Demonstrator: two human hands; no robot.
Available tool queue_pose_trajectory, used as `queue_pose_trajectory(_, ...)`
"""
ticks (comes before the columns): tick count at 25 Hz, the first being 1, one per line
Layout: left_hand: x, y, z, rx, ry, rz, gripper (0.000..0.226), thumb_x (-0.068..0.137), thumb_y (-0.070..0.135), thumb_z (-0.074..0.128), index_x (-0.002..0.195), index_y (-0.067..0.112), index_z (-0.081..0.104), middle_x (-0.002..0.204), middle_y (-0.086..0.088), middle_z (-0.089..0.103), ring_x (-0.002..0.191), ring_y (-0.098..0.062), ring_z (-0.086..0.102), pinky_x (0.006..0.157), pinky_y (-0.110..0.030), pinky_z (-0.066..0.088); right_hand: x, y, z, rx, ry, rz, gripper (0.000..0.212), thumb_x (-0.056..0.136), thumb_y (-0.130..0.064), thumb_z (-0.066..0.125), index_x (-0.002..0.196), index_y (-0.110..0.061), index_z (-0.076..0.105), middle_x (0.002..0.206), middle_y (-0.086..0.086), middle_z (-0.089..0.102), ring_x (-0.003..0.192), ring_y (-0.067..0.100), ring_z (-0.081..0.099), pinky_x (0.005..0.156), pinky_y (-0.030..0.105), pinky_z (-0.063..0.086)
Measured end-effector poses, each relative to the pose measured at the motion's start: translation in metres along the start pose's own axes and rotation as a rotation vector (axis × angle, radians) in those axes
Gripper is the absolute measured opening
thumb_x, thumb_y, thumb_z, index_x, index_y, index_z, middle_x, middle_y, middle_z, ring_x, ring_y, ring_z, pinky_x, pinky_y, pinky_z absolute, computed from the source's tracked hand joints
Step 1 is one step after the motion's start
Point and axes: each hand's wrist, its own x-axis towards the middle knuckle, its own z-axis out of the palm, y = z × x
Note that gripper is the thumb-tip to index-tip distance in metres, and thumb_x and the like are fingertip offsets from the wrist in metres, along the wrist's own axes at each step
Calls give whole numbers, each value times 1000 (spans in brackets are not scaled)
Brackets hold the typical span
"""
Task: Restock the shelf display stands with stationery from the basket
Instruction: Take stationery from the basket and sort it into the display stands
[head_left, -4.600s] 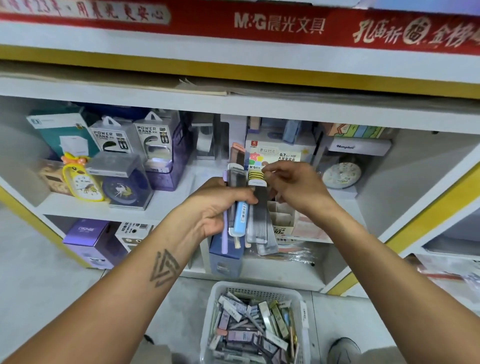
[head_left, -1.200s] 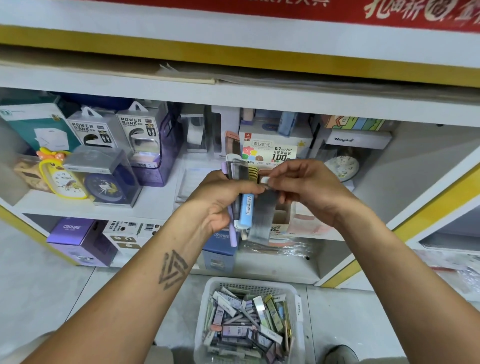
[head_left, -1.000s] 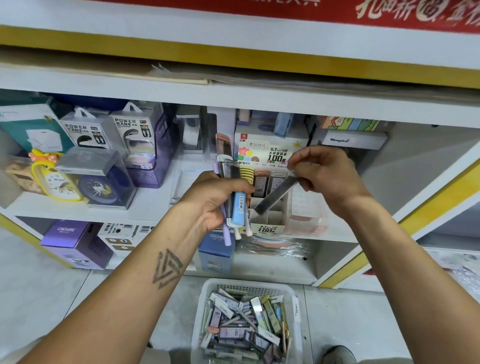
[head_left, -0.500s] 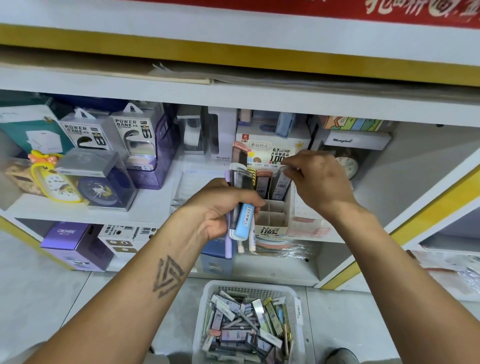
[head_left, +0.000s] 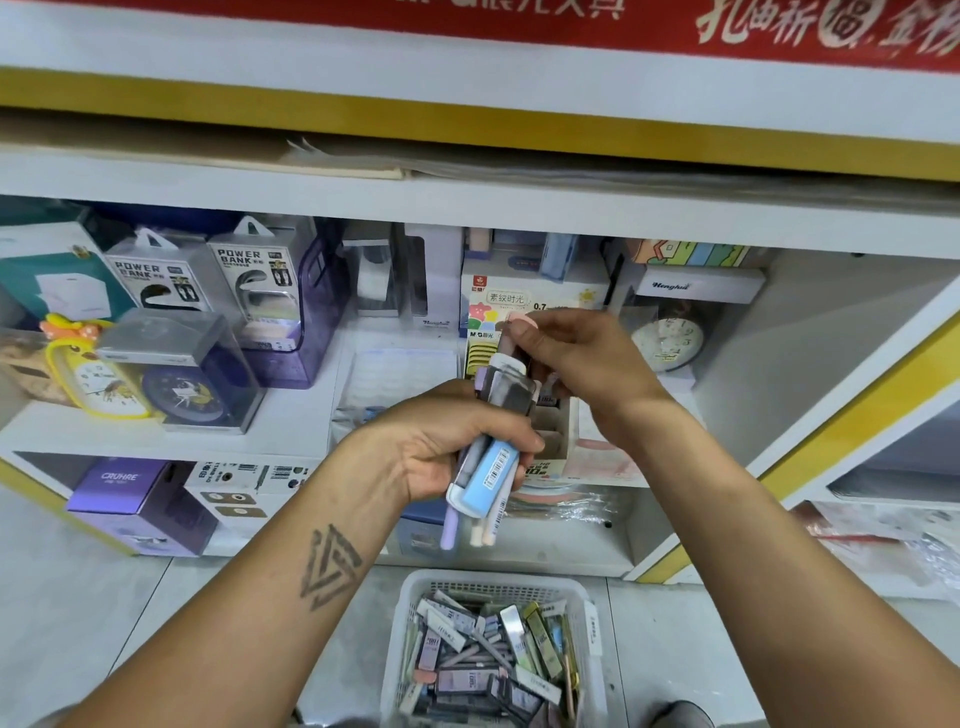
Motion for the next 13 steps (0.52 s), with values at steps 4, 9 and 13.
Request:
queue_pose_trajectory(4, -1, 0, -2, -74, -41, -58, 7, 75, -10, 69, 74, -3, 69, 74, -21, 62, 58, -24, 60, 56, -30, 57, 1, 1, -3, 280, 70, 75, 8, 88, -13, 74, 82, -8, 75, 70, 9, 67, 53, 12, 51, 51, 24, 40)
queue_pose_trajectory(9, -2, 0, -11, -209, -57, -90, 15, 71, -10, 64, 85, -5, 66, 86, -21, 66, 65, -19, 57, 55, -28, 55, 8, 0, -23, 372, 306, 19, 10, 81, 2, 73, 86, -5, 68, 77, 16, 68, 57, 15, 54, 49, 23, 42)
queue_pose_trajectory(13, -1, 3, -18, -250, 32, -83, 11, 77, -11, 54, 82, -2, 56, 85, -24, 63, 60, -19, 53, 50, -27, 52, 7, -2, -31, 212, 351, -96, 9, 81, 1, 74, 89, 4, 71, 69, 15, 67, 49, 13, 54, 48, 22, 43)
